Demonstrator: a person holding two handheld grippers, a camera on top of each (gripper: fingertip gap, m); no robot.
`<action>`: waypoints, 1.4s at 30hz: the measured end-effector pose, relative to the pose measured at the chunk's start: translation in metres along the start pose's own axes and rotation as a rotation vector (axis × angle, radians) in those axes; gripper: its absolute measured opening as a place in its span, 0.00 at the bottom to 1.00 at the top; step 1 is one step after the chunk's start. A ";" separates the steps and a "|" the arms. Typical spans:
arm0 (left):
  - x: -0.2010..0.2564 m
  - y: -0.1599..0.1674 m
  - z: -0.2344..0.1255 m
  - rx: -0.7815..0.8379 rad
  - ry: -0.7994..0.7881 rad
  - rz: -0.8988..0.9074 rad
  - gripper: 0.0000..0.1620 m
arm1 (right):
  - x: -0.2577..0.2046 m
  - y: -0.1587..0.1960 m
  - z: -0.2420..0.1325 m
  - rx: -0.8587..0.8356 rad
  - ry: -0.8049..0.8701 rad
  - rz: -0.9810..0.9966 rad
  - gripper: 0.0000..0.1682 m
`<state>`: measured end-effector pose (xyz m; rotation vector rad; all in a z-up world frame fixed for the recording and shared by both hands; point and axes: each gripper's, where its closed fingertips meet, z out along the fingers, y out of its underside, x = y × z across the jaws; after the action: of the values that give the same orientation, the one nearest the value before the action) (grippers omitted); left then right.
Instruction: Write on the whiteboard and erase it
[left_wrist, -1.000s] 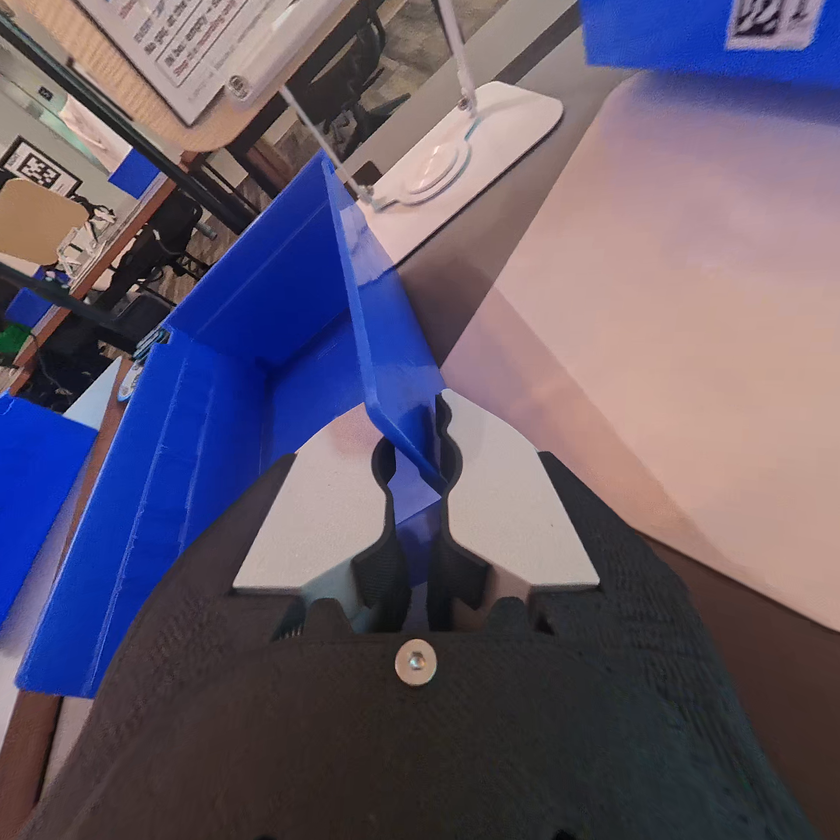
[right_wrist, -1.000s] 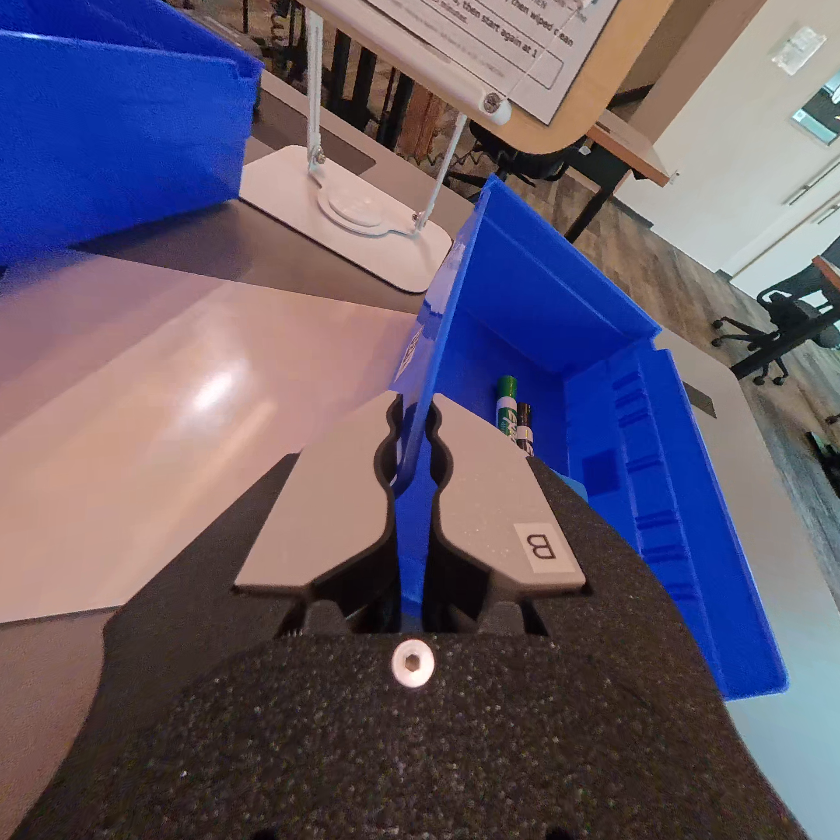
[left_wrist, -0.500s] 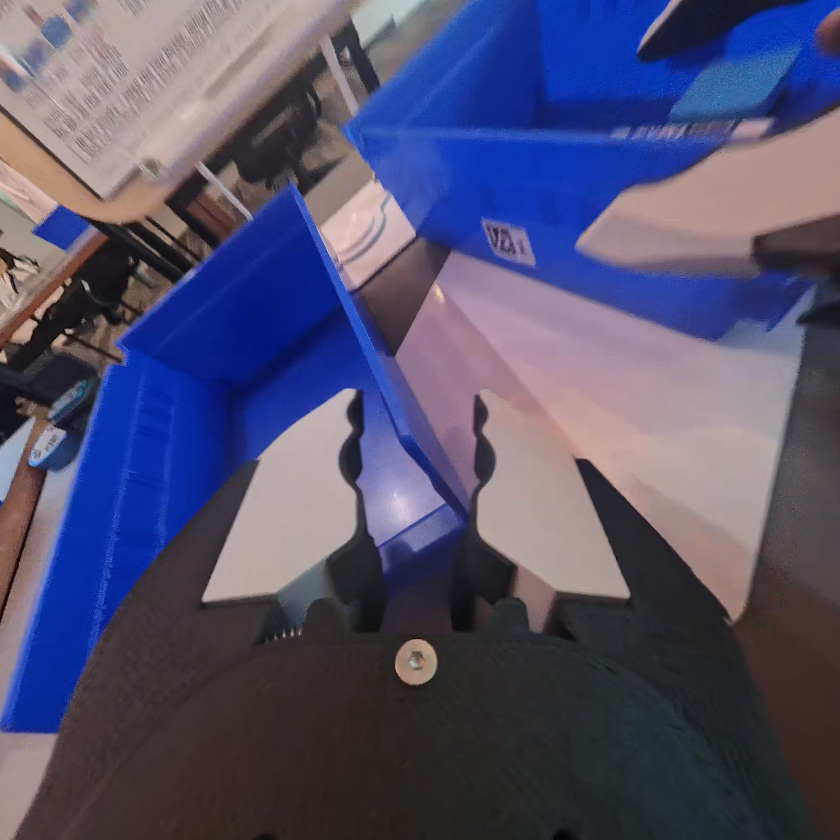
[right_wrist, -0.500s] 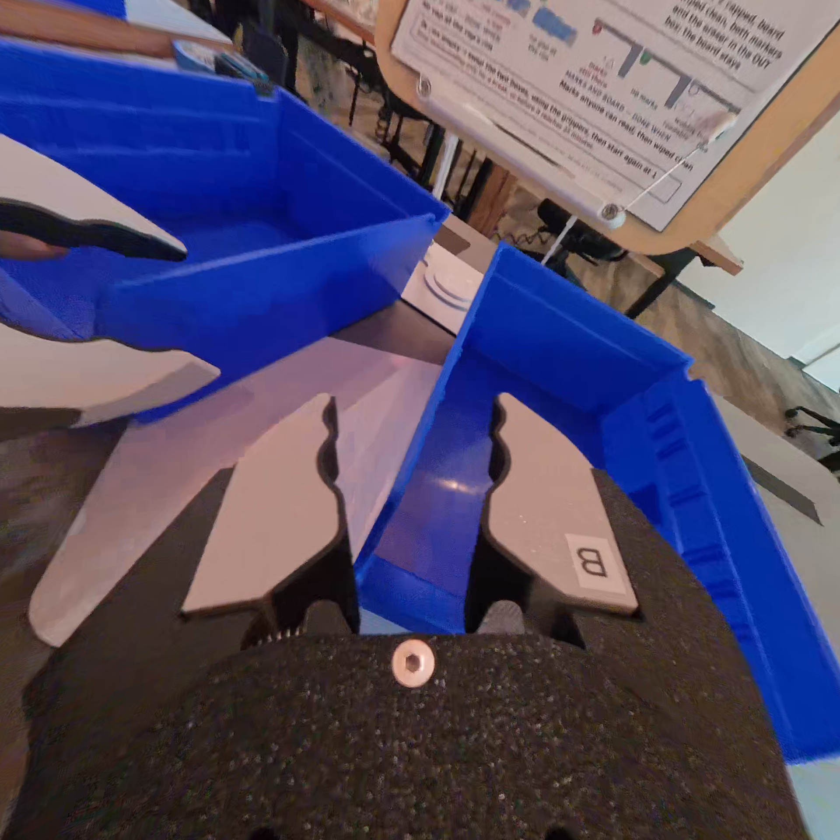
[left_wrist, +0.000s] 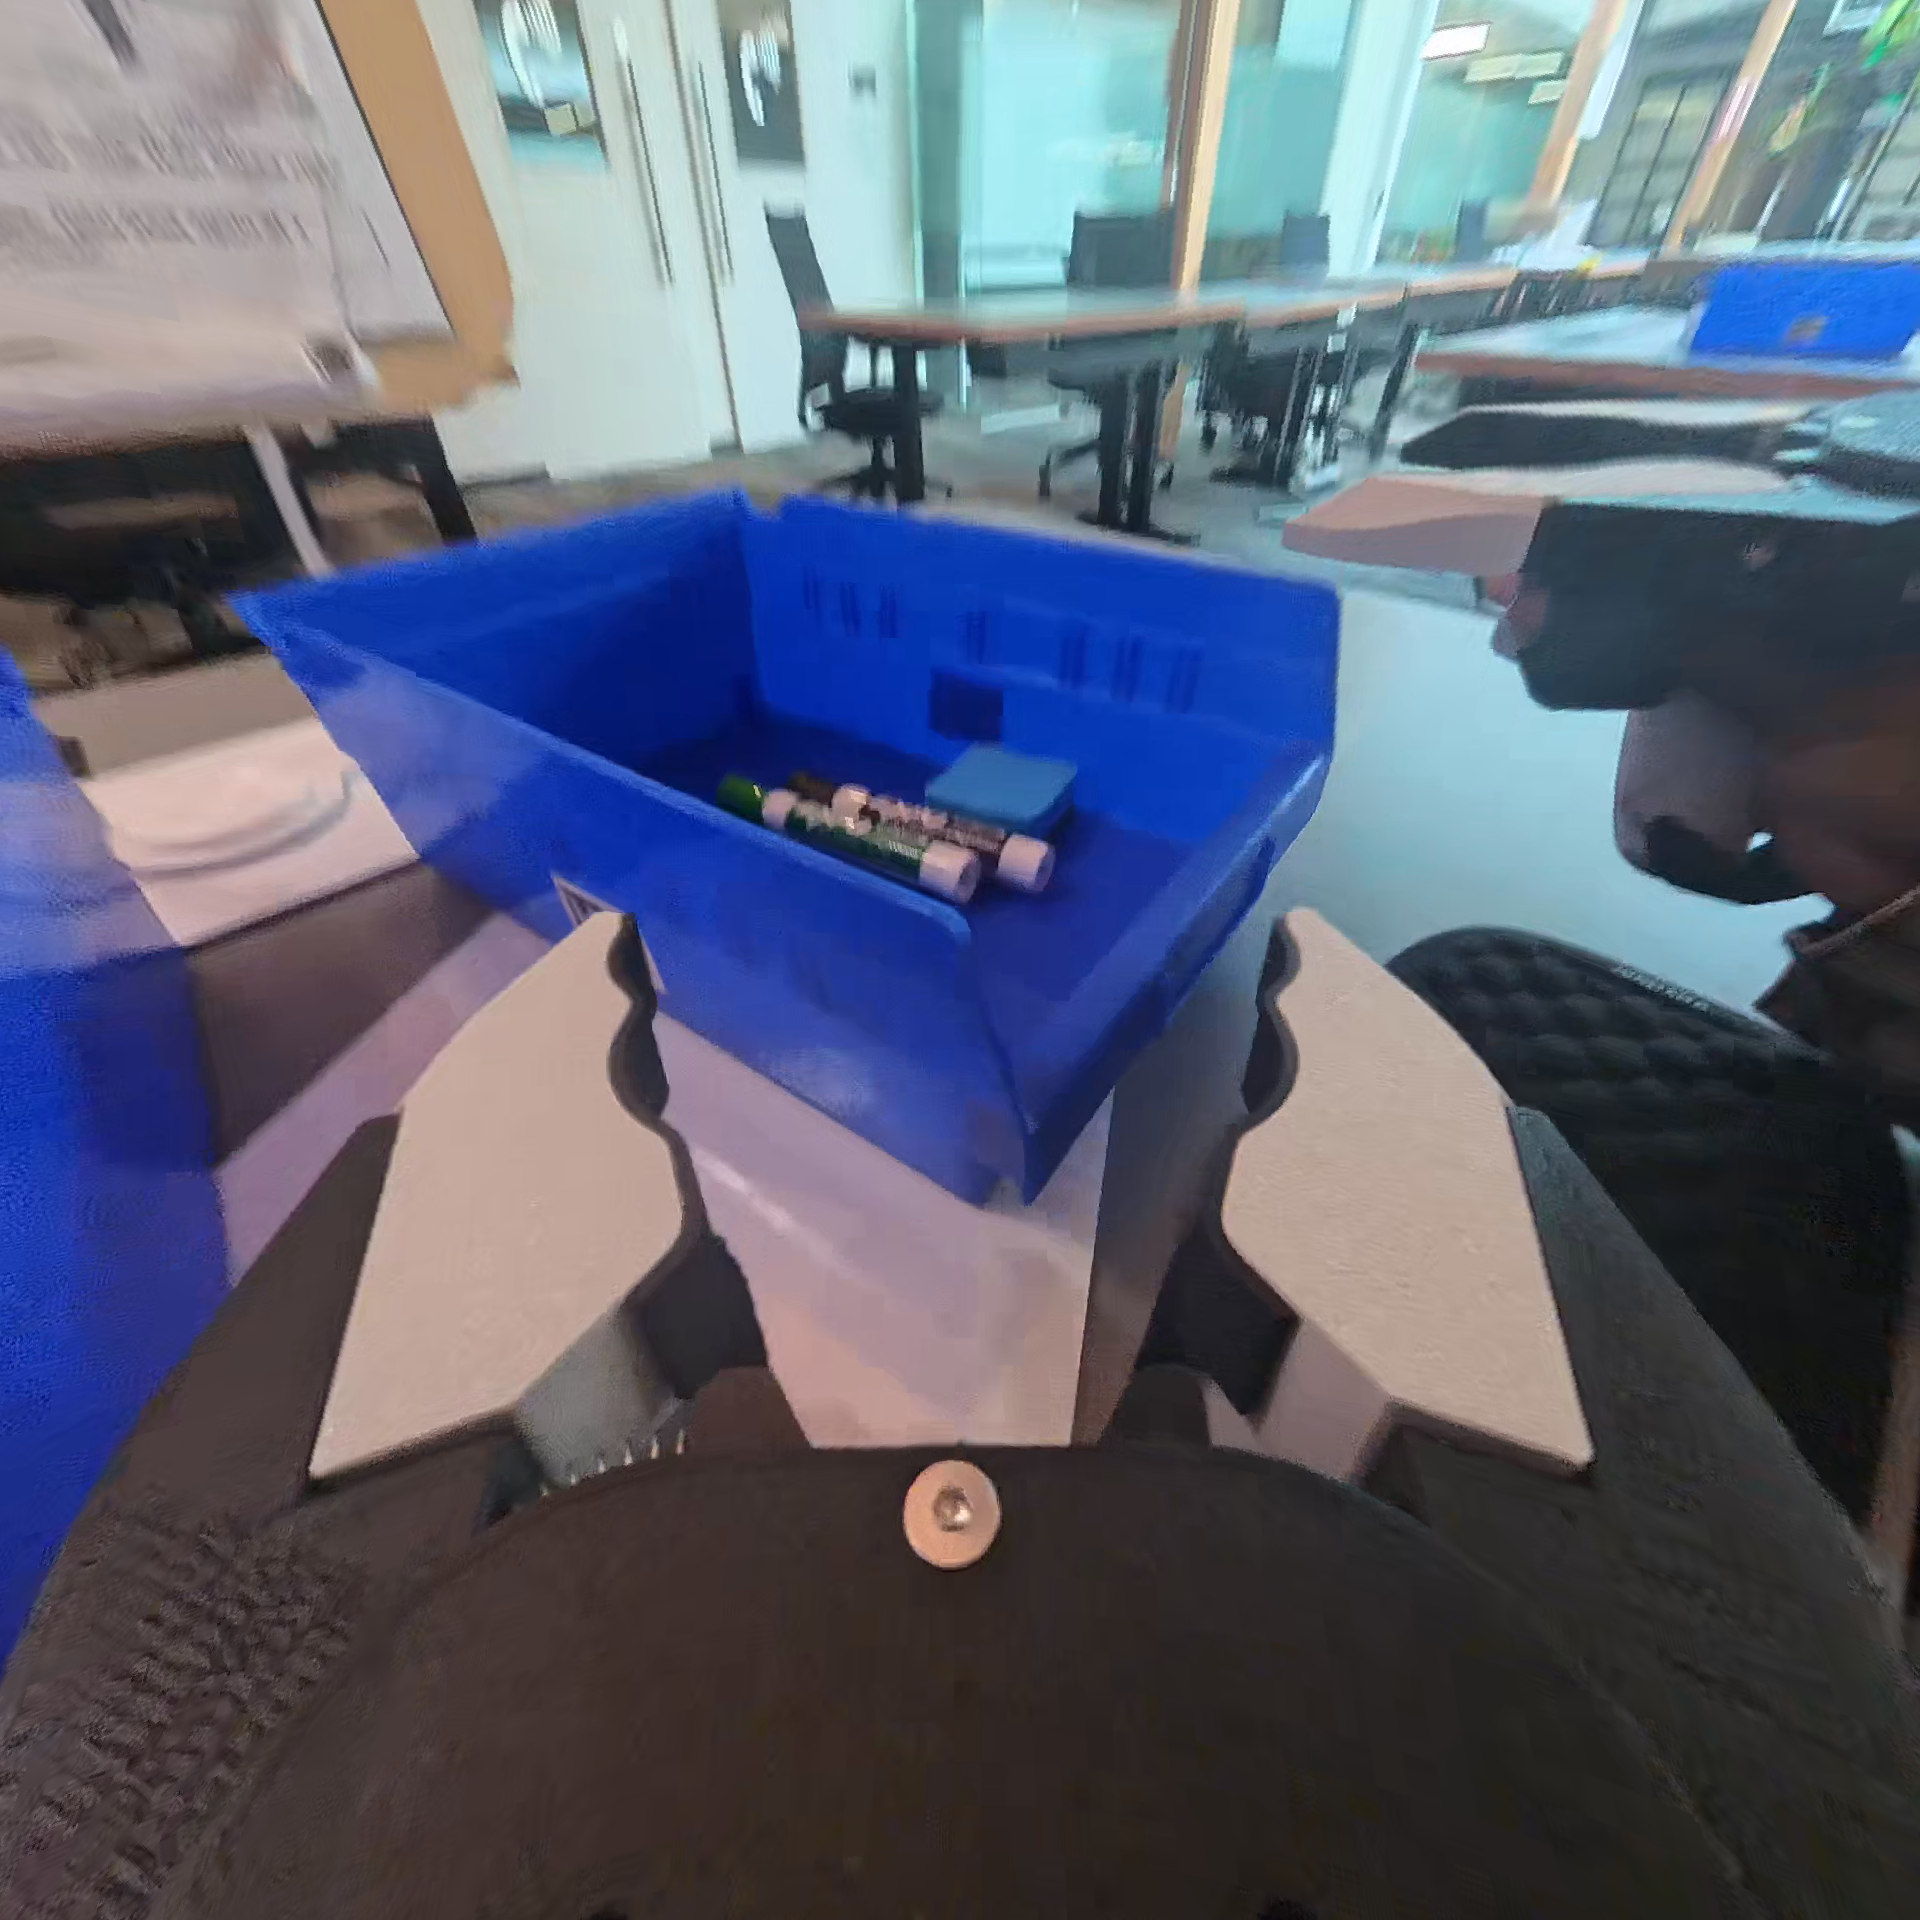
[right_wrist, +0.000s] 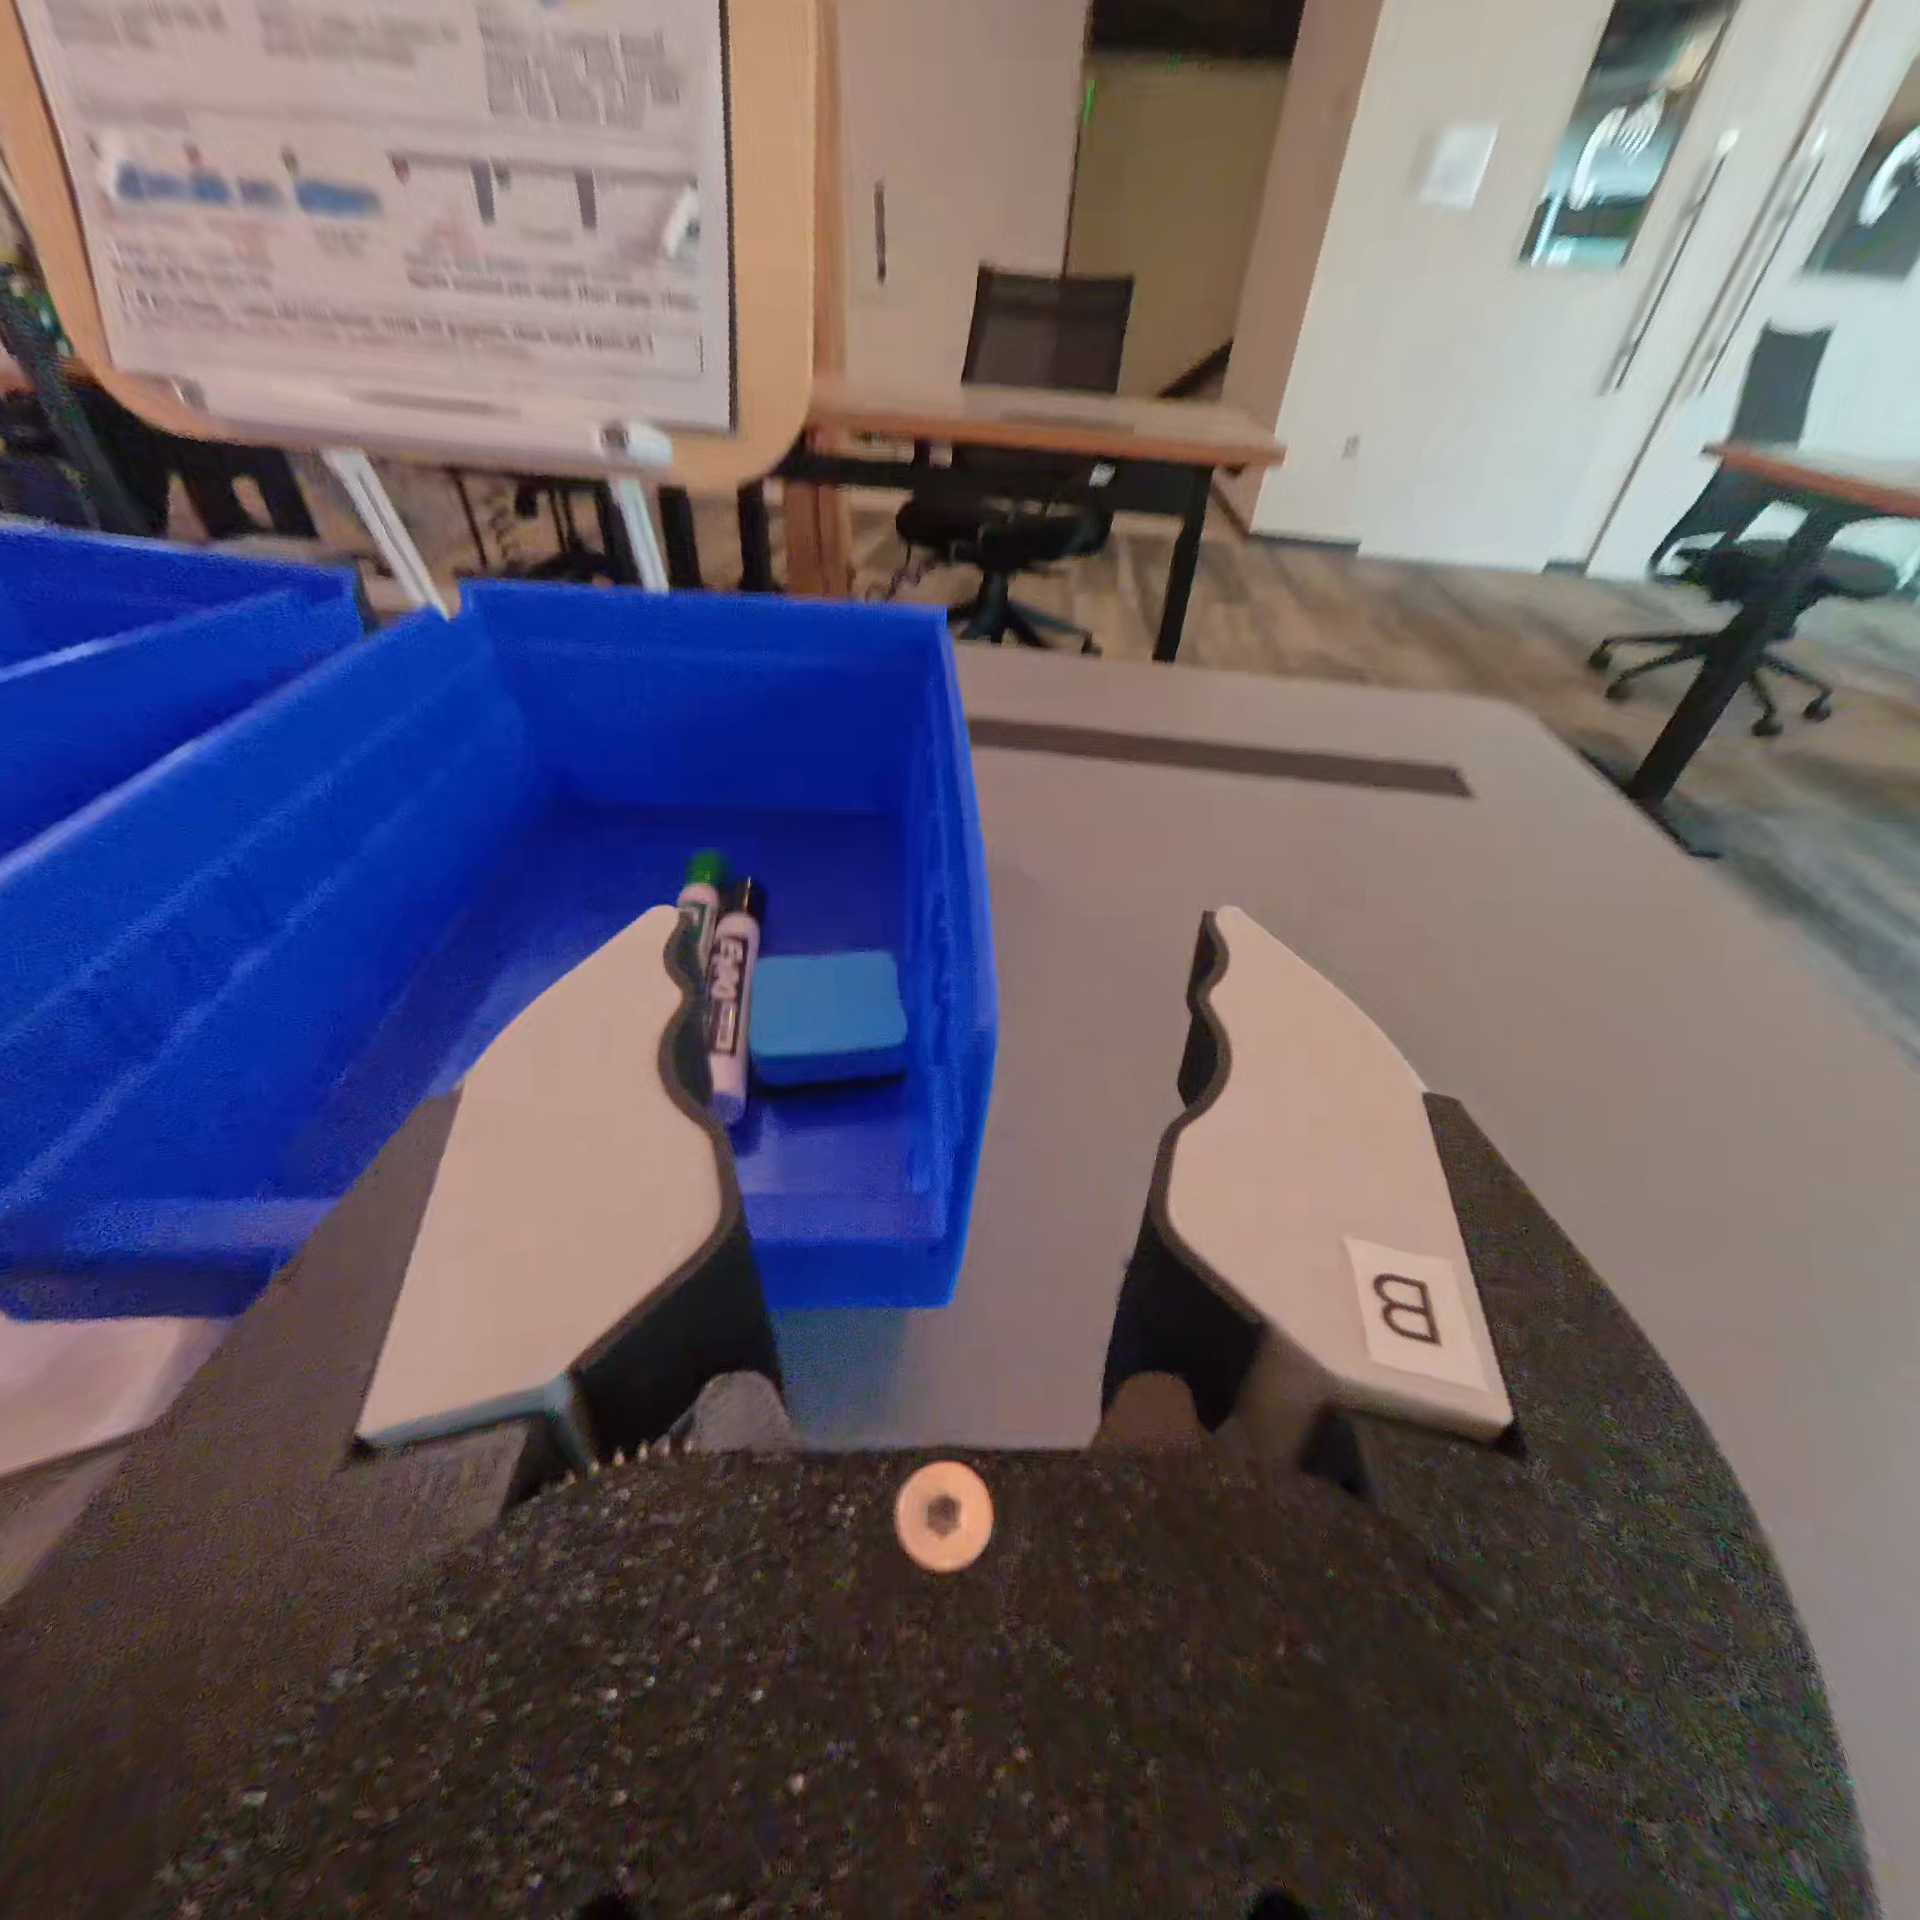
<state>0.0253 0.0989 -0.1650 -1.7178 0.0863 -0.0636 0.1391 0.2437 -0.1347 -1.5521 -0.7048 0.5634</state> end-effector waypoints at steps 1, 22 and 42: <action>-0.001 0.009 0.007 -0.048 0.003 -0.014 0.68 | -0.001 0.013 0.007 -0.073 -0.038 0.005 0.50; -0.037 -0.003 0.007 -0.174 -0.153 0.142 0.14 | -0.028 -0.028 -0.031 -0.190 0.187 -0.506 0.05; -0.169 -0.110 -0.229 -0.174 -0.616 0.369 0.13 | -0.271 -0.139 -0.011 0.166 -0.231 -0.366 0.07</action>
<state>-0.1619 -0.0941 -0.0206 -1.7980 -0.0513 0.7599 -0.0553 0.0454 -0.0091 -1.1772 -1.0638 0.5140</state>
